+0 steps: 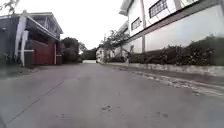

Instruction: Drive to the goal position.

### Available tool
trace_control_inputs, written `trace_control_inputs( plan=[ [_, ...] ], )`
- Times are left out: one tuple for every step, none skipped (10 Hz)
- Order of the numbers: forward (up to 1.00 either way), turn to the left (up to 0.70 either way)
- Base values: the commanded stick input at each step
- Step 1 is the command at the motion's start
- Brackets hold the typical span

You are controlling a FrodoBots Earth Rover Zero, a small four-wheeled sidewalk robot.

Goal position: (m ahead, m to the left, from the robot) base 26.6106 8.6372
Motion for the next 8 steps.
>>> trace_control_inputs(
  plan=[
    [1.00, 0.02],
    [1.00, 0.07],
    [1.00, 0.08],
    [1.00, 0.00],
    [1.00, 0.00],
    [1.00, 0.00],
    [1.00, 0.00],
    [1.00, 0.00]
  ],
)
